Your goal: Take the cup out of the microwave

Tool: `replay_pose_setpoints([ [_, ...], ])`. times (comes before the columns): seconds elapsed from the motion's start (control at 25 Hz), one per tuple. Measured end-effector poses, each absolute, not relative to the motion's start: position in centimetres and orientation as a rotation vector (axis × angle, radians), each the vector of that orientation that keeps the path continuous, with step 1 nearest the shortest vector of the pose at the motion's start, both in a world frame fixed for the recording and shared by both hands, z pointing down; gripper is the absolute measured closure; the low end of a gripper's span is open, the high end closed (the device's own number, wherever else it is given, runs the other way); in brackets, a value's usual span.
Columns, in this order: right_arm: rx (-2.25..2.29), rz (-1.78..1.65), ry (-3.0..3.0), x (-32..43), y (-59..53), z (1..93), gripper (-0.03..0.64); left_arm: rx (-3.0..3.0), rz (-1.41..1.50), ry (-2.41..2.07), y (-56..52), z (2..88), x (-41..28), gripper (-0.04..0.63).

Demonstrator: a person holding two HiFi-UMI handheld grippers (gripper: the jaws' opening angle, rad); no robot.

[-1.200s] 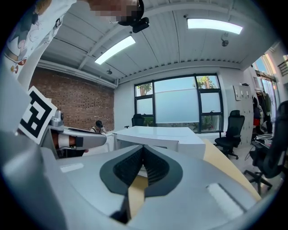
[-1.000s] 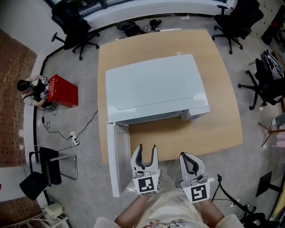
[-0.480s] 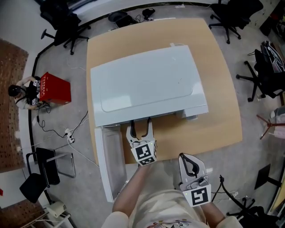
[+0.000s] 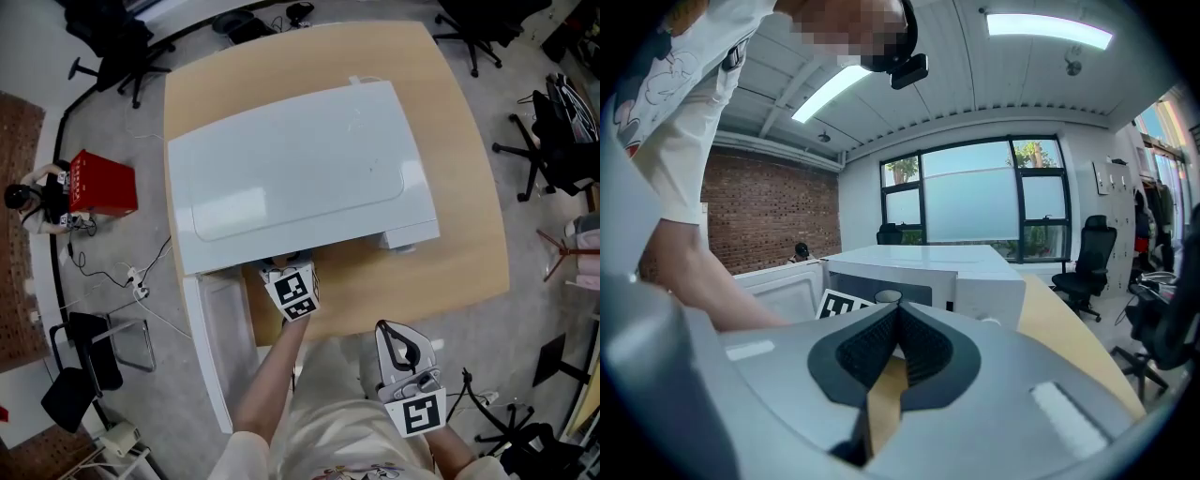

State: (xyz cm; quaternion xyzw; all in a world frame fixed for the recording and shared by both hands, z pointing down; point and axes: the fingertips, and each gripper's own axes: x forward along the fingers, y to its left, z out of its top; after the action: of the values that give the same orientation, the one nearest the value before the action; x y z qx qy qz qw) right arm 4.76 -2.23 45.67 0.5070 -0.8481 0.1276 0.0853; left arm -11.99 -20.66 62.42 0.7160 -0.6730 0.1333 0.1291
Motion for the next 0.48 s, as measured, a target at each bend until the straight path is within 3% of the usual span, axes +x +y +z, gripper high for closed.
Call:
replay_pose_setpoints([
  [0.48,1.453,0.427,-2.512,4.2,-2.0,47.3,0.612,2.067,0.434,-2.003,-23.5,62.9,-12.2,0.212],
])
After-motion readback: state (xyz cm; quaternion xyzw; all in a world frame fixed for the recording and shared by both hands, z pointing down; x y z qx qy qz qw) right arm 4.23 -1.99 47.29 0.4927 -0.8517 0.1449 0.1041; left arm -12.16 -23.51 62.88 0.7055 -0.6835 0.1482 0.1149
